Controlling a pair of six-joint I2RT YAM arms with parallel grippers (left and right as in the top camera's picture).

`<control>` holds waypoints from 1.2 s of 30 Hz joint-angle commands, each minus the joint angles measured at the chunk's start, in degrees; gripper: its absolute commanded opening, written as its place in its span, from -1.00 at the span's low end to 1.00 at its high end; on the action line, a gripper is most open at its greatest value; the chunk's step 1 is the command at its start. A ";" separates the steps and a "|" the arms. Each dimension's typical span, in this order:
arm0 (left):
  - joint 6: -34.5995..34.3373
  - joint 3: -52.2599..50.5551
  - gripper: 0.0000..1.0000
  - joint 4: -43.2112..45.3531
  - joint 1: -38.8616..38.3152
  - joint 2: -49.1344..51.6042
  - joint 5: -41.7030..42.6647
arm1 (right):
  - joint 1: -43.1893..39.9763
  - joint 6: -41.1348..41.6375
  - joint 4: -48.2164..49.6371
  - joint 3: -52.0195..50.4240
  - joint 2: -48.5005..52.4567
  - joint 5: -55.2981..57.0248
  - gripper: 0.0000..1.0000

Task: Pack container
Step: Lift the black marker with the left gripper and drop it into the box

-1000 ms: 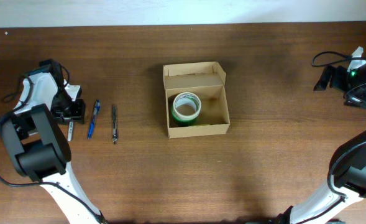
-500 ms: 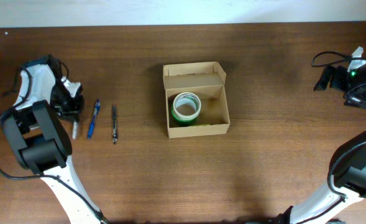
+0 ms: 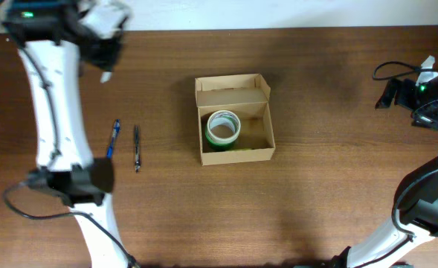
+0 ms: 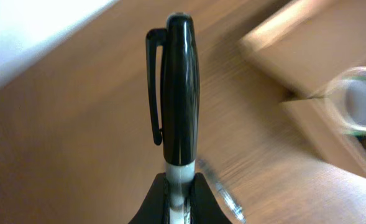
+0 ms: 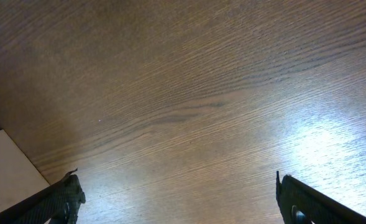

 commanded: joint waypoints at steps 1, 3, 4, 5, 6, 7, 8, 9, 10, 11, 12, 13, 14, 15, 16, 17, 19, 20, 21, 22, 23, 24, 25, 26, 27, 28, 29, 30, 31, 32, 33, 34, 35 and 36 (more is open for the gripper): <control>7.28 2.10 -0.96 -1.66 -9.75 -4.90 0.76 | 0.28 0.50 -0.02 0.17 0.00 -0.72 0.98; 7.93 2.10 -0.96 -1.66 -14.56 -5.16 -0.33 | 0.28 0.50 -0.02 0.17 0.00 -0.72 0.98; 8.59 2.01 -0.96 -1.66 -16.74 -5.14 -2.12 | 0.28 0.50 -0.02 0.17 0.00 -0.72 0.98; 10.10 1.51 -0.97 -1.66 -18.67 -5.09 -3.41 | 0.28 0.50 -0.02 0.17 0.00 -0.72 0.98; 12.04 0.68 -0.96 -1.66 -20.33 -5.03 -3.54 | 0.28 0.50 -0.02 0.17 0.00 -0.72 0.98; 14.08 -0.44 -0.96 -1.66 -22.03 -5.03 -3.52 | 0.28 0.50 -0.02 0.17 0.00 -0.72 0.98; 16.20 -1.77 -0.97 -1.66 -23.54 -5.03 -3.61 | 0.28 0.50 -0.02 0.17 0.00 -0.72 0.98; 17.53 -3.23 -0.96 -1.66 -24.83 -5.03 -3.78 | 0.28 0.50 -0.02 0.17 0.00 -0.72 0.98; 18.47 -5.14 -0.97 -1.66 -26.14 -5.03 -4.33 | 0.28 0.50 -0.02 0.17 0.00 -0.72 0.98; 18.58 -7.10 -0.96 -1.66 -27.39 -5.03 -5.57 | 0.28 0.50 -0.02 0.17 0.00 -0.72 0.98; 18.60 -9.44 -0.96 -1.55 -28.57 -5.03 -6.62 | 0.28 0.50 -0.02 0.17 0.00 -0.72 0.97; 18.58 -11.80 -0.97 -1.16 -29.49 -5.03 -6.97 | 0.28 0.50 -0.02 0.17 0.00 -0.72 0.98; 18.58 -14.14 -0.97 -0.37 -30.27 -5.03 -6.99 | 0.28 0.50 -0.02 0.17 0.00 -0.72 0.98; 18.45 -17.14 -0.96 1.05 -31.10 -5.03 -6.99 | 0.28 0.50 -0.02 0.17 0.00 -0.72 0.98; 17.86 -19.87 -0.96 2.71 -31.76 -5.03 -7.37 | 0.28 0.50 -0.02 0.17 0.00 -0.72 0.98; 16.39 -22.43 -0.97 4.61 -32.39 -5.03 -8.35 | 0.28 0.50 -0.02 0.17 0.00 -0.72 0.98; 13.46 -27.21 -0.96 8.33 -33.35 -5.03 -10.86 | 0.28 0.50 -0.02 0.17 0.00 -0.72 0.98; 12.74 -29.09 -0.96 9.64 -33.64 -5.03 -11.32 | 0.28 0.50 -0.02 0.17 0.00 -0.72 0.98; 12.50 -30.91 -0.96 10.60 -33.94 -5.03 -11.23 | 0.28 0.50 -0.02 0.17 0.00 -0.72 0.98; 12.31 -32.89 -0.96 11.50 -34.27 -5.03 -11.08 | 0.28 0.50 -0.02 0.17 0.00 -0.72 0.98; 11.96 -34.62 -0.96 12.26 -34.56 -5.03 -11.04 | 0.28 0.50 -0.02 0.17 0.00 -0.72 0.98; 11.87 -37.42 -0.97 13.33 -34.93 -5.03 -10.99 | 0.28 0.50 -0.02 0.17 0.00 -0.72 0.98; 11.87 -38.80 -0.97 13.90 -35.06 -5.03 -10.95 | 0.28 0.50 -0.02 0.17 0.00 -0.72 0.98; 11.85 -40.33 -0.96 14.58 -35.21 -5.03 -10.82 | 0.28 0.50 -0.02 0.17 0.00 -0.72 0.97; 10.95 -42.38 -0.96 15.72 -35.43 -5.03 -10.56 | 0.28 0.50 -0.02 0.17 0.00 -0.72 0.98; 9.66 -43.34 -0.97 16.48 -35.47 -5.03 -10.56 | 0.28 0.50 -0.02 0.17 0.00 -0.72 0.98; 8.22 -44.04 -0.96 16.87 -35.58 -5.03 -10.56 | 0.28 0.50 -0.02 0.17 0.00 -0.72 0.98; 6.86 -44.35 -0.96 17.03 -35.69 -5.01 -10.54 | 0.28 0.50 -0.02 0.17 0.00 -0.72 0.98; 6.03 -44.61 -0.97 17.14 -35.85 -4.98 -10.25 | 0.28 0.50 -0.02 0.17 0.00 -0.72 0.98; 5.62 -44.68 -0.96 17.11 -36.02 -4.98 -9.44 | 0.28 0.50 -0.02 0.17 0.00 -0.72 0.98; 5.64 -44.68 -0.96 17.09 -36.22 -4.98 -8.46 | 0.28 0.50 -0.02 0.17 0.00 -0.72 0.98; 5.66 -44.68 -0.96 17.22 -36.44 -4.96 -7.50 | 0.28 0.50 -0.02 0.17 0.00 -0.72 0.98; 5.64 -44.68 -0.96 17.42 -36.59 -4.96 -7.02 | 0.28 0.50 -0.02 0.17 0.00 -0.72 0.98; 5.66 -44.68 -0.96 17.46 -36.83 -4.96 -6.67 | 0.28 0.50 -0.02 0.17 0.00 -0.72 0.98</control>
